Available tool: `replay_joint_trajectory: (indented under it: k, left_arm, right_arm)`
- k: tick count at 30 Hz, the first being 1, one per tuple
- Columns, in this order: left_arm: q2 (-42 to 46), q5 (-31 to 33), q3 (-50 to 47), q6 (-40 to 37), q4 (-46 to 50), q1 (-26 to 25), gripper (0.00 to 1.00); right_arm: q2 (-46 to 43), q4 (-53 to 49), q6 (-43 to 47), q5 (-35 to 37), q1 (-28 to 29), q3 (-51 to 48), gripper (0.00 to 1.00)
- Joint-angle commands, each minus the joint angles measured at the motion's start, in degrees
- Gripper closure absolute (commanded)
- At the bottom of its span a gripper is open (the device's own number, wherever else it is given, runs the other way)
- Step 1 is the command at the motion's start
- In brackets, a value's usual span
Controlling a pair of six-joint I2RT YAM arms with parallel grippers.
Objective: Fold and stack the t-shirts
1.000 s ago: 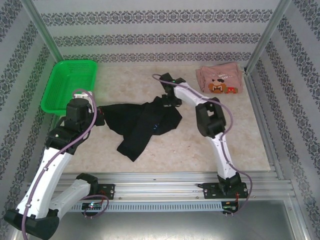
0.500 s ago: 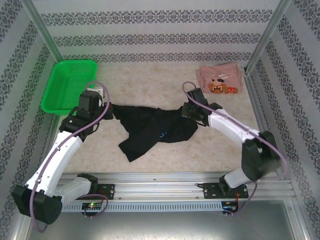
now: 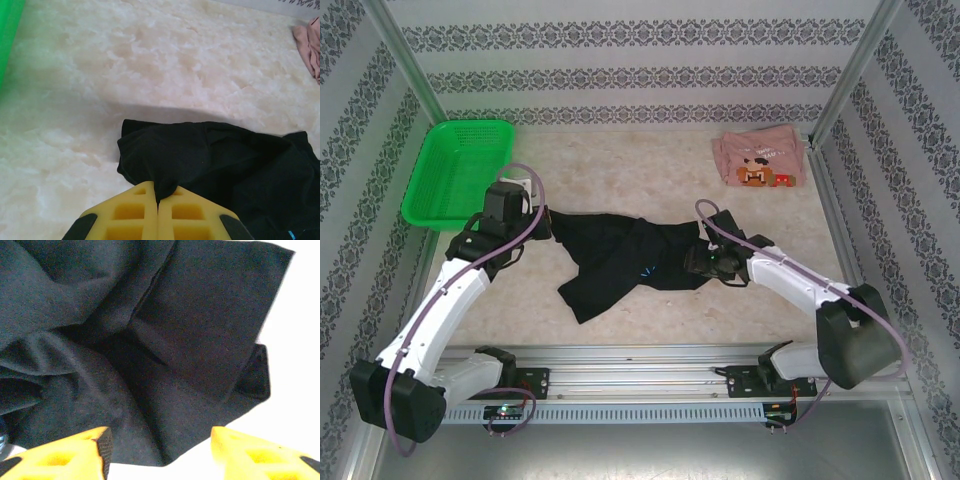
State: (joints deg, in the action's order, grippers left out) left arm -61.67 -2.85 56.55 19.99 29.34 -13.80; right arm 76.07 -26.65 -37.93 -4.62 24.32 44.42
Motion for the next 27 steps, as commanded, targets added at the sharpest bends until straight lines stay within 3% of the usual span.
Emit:
replay_joint_trajectory:
  k: [1, 4, 8, 15, 18, 23, 27]
  left_arm:
    - [1.98, -0.40, -1.17, 0.64, 0.34, 0.02, 1.00]
    - [2.70, -0.75, -1.69, 0.75, 0.84, 0.07, 1.00]
    - [3.51, -0.95, -2.14, 1.11, 0.82, -0.04, 1.00]
    - [3.55, -1.04, -1.34, 1.45, 1.54, -0.17, 1.00]
    - [3.85, -1.01, -1.34, 1.70, 1.78, -0.34, 1.00]
    - [4.26, -0.70, -1.85, 1.65, 1.69, -0.34, 1.00]
    - [4.00, -1.05, -1.82, 1.45, 1.53, -0.35, 1.00]
  right_arm:
    - [-5.80, -3.02, -0.12, -0.01, -3.59, 2.53, 0.37]
    - [-3.12, -3.91, 2.86, -3.00, -9.36, 6.58, 0.36]
    - [6.69, -4.02, 7.30, -8.63, -14.13, 13.04, 0.38]
    - [23.70, -5.49, 12.00, -14.40, -16.55, 24.27, 0.49]
    - [24.72, -7.19, 10.99, -12.53, -17.57, 24.21, 0.52]
    - [22.28, -0.52, 10.07, -19.62, -18.76, 18.84, 0.51]
    - [26.11, 0.88, 9.80, -21.57, -18.34, 21.37, 0.51]
